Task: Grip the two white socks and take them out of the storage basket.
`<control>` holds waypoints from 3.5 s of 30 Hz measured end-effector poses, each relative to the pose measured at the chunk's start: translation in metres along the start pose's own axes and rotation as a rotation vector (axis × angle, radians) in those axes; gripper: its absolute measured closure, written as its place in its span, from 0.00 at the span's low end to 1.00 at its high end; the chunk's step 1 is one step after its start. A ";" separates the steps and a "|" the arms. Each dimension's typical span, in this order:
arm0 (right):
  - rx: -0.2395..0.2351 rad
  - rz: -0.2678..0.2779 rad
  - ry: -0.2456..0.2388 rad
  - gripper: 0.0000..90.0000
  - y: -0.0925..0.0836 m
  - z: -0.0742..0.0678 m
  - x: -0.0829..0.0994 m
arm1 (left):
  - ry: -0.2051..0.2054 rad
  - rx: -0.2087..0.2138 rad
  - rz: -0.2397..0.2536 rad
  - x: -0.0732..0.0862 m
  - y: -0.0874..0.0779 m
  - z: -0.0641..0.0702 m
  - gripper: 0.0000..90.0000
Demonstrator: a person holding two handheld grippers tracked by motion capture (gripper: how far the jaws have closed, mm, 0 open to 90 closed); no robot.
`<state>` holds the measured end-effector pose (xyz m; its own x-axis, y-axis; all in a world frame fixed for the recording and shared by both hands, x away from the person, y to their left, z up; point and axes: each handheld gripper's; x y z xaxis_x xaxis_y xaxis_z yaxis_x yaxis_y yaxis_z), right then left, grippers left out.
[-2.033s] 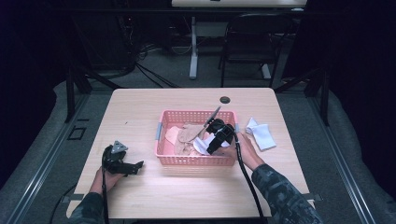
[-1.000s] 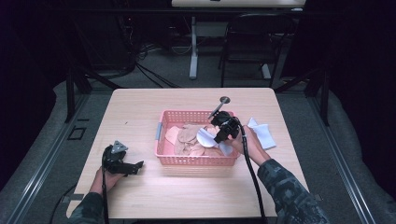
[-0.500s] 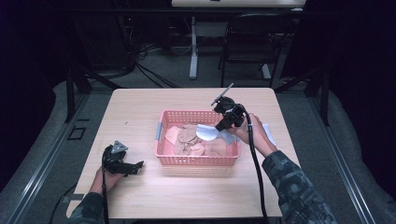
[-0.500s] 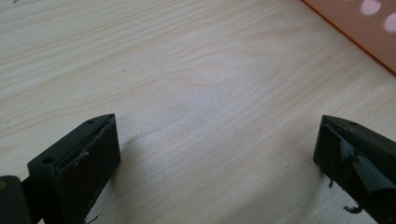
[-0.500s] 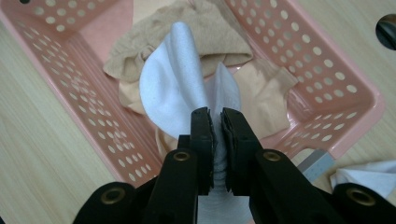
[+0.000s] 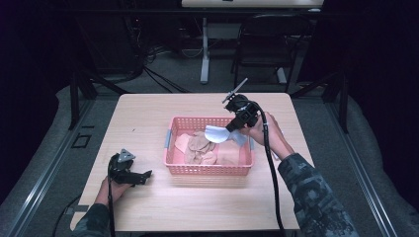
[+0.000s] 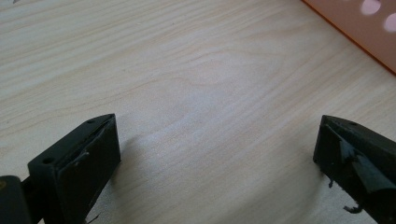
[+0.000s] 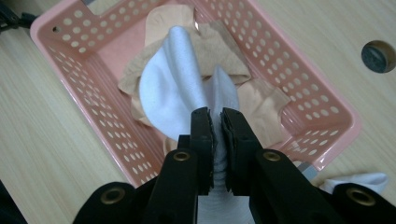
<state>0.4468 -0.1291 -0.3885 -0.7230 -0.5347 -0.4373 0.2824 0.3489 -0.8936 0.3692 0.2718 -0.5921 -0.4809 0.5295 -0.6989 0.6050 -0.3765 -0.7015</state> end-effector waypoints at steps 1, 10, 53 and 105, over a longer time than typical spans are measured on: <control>-0.001 0.015 0.003 0.93 -0.004 -0.001 -0.002 | 0.001 0.001 -0.001 0.000 0.000 0.000 0.01; 0.002 0.038 0.005 0.93 -0.017 -0.001 -0.006 | 0.001 0.000 -0.001 0.000 0.000 0.000 0.01; 0.135 0.087 0.172 0.93 -0.084 0.085 0.048 | -0.002 -0.001 -0.001 0.000 0.000 0.000 0.00; 0.154 -0.123 0.446 0.89 0.077 0.164 0.125 | 0.001 0.001 -0.001 0.000 0.000 0.000 0.00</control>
<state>0.4817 -0.2950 -0.5289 -0.9471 -0.1707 -0.2719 0.2441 0.1676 -0.9552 0.3692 0.2714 -0.5920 -0.4807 0.5307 -0.6981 0.6041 -0.3767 -0.7023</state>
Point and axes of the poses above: each handheld gripper's, and its own axes: y roughly forward along the jaws, x roughly out of its underside, z roughly to its right, and after that the axes turned 11 degrees about y, right-handed
